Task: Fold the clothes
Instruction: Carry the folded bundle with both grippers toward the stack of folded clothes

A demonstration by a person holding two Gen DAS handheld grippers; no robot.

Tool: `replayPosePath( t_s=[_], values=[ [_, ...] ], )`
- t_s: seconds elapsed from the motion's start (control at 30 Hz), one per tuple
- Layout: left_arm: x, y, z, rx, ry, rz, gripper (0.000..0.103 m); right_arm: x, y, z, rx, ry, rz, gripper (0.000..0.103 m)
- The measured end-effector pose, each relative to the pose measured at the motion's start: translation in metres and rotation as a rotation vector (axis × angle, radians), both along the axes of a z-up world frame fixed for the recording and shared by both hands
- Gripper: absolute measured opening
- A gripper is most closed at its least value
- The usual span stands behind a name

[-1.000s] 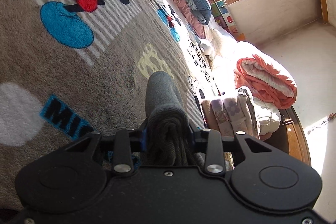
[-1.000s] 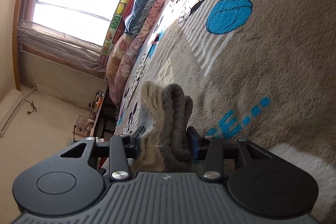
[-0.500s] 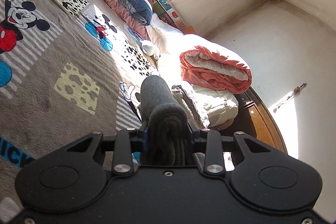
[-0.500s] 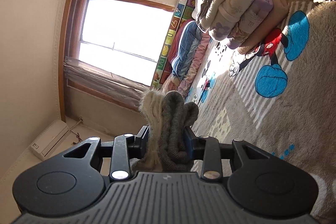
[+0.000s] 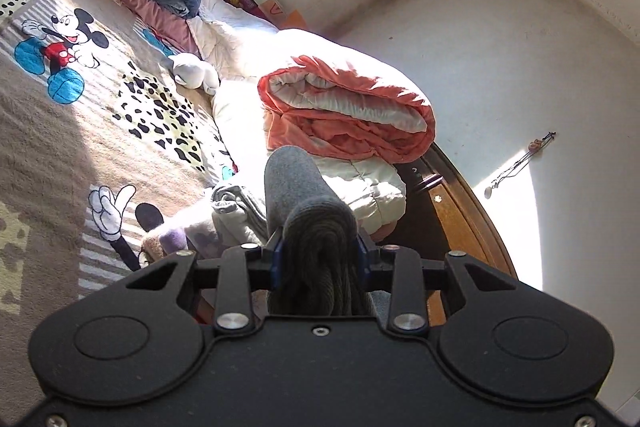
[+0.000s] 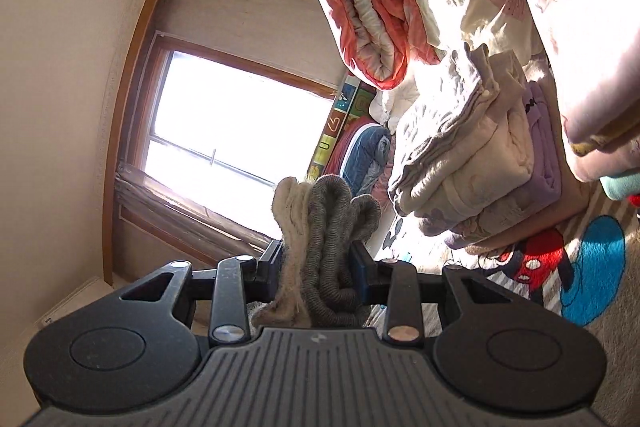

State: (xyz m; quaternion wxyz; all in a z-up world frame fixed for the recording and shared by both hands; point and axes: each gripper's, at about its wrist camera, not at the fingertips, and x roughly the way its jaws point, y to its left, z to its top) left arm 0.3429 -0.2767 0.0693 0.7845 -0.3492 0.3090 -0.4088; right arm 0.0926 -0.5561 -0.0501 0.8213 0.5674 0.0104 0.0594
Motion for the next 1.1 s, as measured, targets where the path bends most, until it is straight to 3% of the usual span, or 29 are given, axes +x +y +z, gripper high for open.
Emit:
replayPosePath(
  t_s=[0.33,0.67,0.7,0.77,0.83,0.9,0.97,1.1],
  values=[
    [0.099,-0.091,-0.004,-0.055,0.012,-0.084,0.031,0.07,-0.096,0.042,-0.04,0.028,-0.118,0.037],
    [0.153,-0.141,-0.04,-0.052,0.042,-0.115,0.031,0.113,-0.126,0.034,-0.076,0.073,-0.157,0.037],
    [0.156,-0.145,-0.048,-0.041,0.027,-0.108,0.031,0.117,-0.127,0.031,-0.083,0.087,-0.16,0.036],
    [0.163,-0.155,-0.07,0.071,0.021,-0.082,0.032,0.122,-0.131,0.024,-0.088,0.14,-0.187,0.036],
    [0.167,-0.157,-0.09,0.146,0.039,-0.068,0.04,0.13,-0.133,0.014,-0.14,0.29,-0.257,0.036],
    [0.165,-0.152,-0.094,0.145,0.032,-0.062,0.045,0.139,-0.135,0.004,-0.151,0.416,-0.277,0.036],
    [0.161,-0.145,-0.091,0.133,0.006,-0.053,0.046,0.137,-0.133,0.005,-0.166,0.423,-0.29,0.037],
    [0.145,-0.142,-0.071,0.215,-0.153,0.004,0.046,0.126,-0.112,0.039,-0.347,0.374,-0.372,0.037]
  ],
)
